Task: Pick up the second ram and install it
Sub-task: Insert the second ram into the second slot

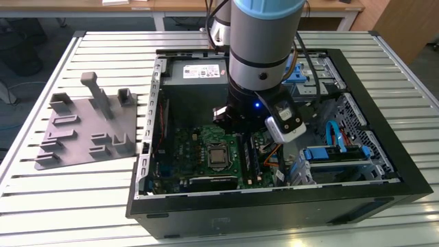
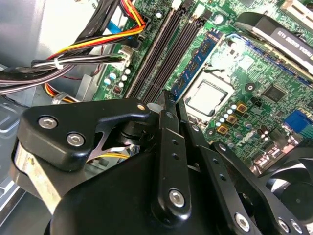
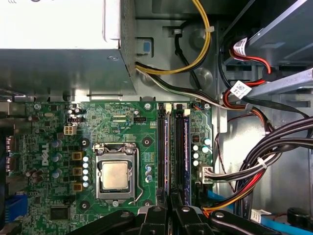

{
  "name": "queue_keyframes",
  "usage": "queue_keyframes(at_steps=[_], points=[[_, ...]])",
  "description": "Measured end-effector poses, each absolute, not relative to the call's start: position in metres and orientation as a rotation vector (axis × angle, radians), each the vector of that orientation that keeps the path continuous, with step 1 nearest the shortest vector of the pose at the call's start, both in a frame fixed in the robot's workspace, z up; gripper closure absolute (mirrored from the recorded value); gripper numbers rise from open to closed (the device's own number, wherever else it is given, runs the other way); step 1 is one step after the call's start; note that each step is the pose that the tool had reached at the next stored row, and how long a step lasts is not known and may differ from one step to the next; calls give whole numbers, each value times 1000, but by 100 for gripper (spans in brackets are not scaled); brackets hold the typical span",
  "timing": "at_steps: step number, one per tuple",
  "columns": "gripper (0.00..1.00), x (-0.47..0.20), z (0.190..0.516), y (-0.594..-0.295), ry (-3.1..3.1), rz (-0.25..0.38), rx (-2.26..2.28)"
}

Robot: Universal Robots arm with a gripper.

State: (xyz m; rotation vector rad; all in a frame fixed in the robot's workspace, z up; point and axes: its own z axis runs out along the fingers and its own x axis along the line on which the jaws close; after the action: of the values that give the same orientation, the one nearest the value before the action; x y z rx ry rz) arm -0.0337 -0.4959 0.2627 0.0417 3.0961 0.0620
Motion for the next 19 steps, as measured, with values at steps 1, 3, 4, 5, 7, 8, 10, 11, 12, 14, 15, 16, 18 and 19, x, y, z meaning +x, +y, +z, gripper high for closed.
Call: queue_keyframes(at_steps=[1,3,4,5,7,8,10,11,12,14,15,16,18,19], points=[[86,-34,262,-496,3096,62,42],[86,-34,262,-496,3096,62,42],[86,-34,262,-496,3096,62,42],[86,-34,262,-496,3096,62,42],[86,-34,261,-496,3096,63,42],[86,-34,260,-496,3096,62,42],[86,-34,257,-496,3096,62,42],[86,-34,256,-496,3096,62,42],[86,-34,254,-496,3096,62,42],[86,-34,251,-496,3096,62,42],[86,-34,250,-496,3096,62,42],[86,-34,248,-496,3096,62,42],[86,-34,245,-496,3096,62,44],[86,-34,244,-496,3096,62,49]])
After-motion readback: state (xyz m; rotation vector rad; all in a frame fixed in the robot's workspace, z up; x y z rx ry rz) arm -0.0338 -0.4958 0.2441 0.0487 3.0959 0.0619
